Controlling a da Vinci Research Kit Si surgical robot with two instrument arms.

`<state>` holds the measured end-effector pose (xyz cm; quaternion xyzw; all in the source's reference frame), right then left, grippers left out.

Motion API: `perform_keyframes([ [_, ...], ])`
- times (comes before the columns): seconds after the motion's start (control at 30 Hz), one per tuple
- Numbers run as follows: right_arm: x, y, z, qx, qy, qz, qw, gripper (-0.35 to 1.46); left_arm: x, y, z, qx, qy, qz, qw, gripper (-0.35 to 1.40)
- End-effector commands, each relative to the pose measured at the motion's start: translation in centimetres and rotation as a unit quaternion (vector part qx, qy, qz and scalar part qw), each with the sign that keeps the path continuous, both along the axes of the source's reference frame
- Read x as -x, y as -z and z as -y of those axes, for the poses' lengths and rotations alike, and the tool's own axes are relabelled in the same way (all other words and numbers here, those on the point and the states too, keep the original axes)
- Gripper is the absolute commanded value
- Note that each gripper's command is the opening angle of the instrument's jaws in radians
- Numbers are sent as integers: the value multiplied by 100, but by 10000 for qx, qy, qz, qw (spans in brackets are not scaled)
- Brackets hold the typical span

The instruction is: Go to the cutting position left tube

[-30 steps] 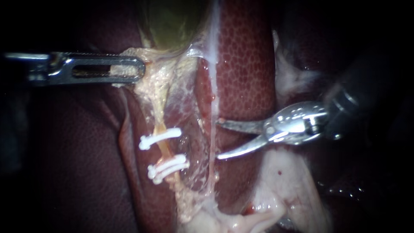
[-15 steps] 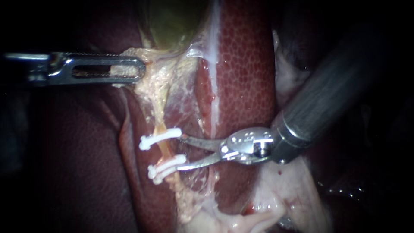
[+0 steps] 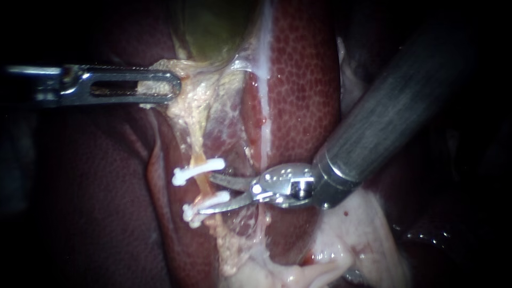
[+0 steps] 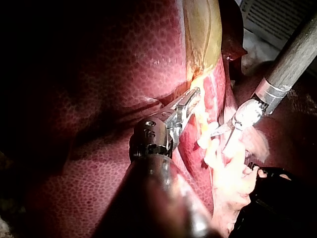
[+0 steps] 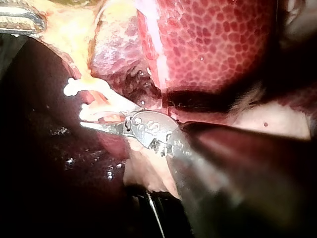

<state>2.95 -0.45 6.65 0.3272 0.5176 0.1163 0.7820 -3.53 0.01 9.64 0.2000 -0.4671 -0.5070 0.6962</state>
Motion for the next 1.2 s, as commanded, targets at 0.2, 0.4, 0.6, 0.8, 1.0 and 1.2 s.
perform_keyframes([
  [0.2,-2,6,2,-60,234,-154,9996,140,1,0,0,0,3,-3,10000,-35],
  [0.4,-17,8,3,-109,303,-194,9993,137,3,-1,0,26,-5,-12,10000,-35],
  [0.6,-34,2,4,-198,247,-131,9994,137,4,-1,0,26,-4,-13,10000,-35],
  [0.8,-51,-2,8,-337,156,-84,9993,137,4,-1,0,27,-2,-14,10000,-35],
  [1.0,-63,-3,8,-511,31,-122,9986,138,4,-1,0,27,-3,-14,10000,-35],
  [1.2,-67,-3,8,-561,9,-95,9984,137,5,-1,0,27,0,-16,10000,-35],
])
